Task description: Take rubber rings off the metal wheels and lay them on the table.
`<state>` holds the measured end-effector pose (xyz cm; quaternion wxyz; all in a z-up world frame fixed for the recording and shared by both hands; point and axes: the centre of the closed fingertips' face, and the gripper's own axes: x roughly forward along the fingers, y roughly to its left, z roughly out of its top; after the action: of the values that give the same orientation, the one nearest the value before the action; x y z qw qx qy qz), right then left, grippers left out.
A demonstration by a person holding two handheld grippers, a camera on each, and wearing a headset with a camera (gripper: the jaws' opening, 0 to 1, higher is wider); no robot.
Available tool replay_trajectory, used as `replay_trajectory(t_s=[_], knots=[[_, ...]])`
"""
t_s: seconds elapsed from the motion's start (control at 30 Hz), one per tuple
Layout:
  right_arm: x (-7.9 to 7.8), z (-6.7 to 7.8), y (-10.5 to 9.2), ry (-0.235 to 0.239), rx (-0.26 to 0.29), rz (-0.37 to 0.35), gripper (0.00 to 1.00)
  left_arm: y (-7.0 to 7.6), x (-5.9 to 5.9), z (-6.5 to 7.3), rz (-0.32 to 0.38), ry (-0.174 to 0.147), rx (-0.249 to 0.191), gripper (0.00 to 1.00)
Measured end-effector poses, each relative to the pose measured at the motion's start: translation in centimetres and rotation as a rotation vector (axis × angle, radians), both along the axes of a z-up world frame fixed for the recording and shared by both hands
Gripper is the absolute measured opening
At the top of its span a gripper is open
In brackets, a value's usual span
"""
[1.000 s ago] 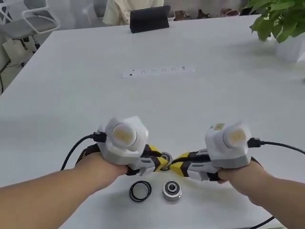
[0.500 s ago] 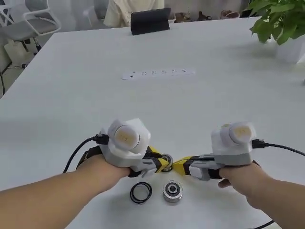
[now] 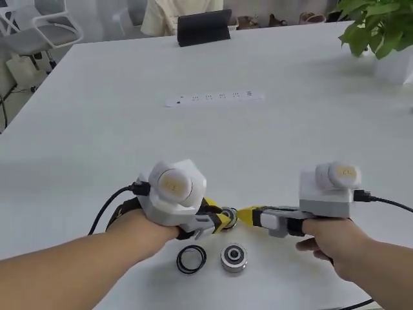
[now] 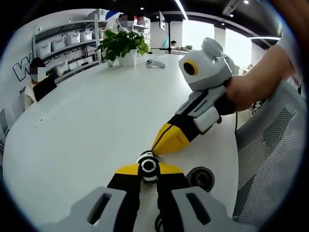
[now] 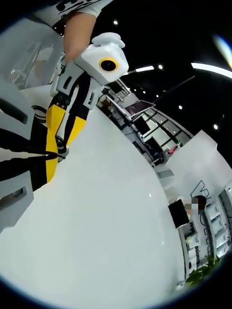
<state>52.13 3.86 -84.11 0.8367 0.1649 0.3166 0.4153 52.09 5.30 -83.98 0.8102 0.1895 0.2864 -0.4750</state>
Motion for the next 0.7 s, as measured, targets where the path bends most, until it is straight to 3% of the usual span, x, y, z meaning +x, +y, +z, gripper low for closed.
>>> replay_trajectory(t_s=[0.43, 0.63, 0.7], knots=[[-0.1, 0.3, 0.3, -0.024, -0.027, 0.024, 0.0, 0.0, 0.0, 0.0, 0.002, 0.002, 0.002, 0.07], [-0.7, 0.9, 1.7, -0.049, -0.021, 0.082, 0.0, 0.0, 0.0, 0.0, 0.002, 0.003, 0.008, 0.07], [-0.8, 1.9, 2.4, -0.055, 0.031, 0.09, 0.0, 0.0, 0.0, 0.0, 0.003, 0.004, 0.007, 0.07]])
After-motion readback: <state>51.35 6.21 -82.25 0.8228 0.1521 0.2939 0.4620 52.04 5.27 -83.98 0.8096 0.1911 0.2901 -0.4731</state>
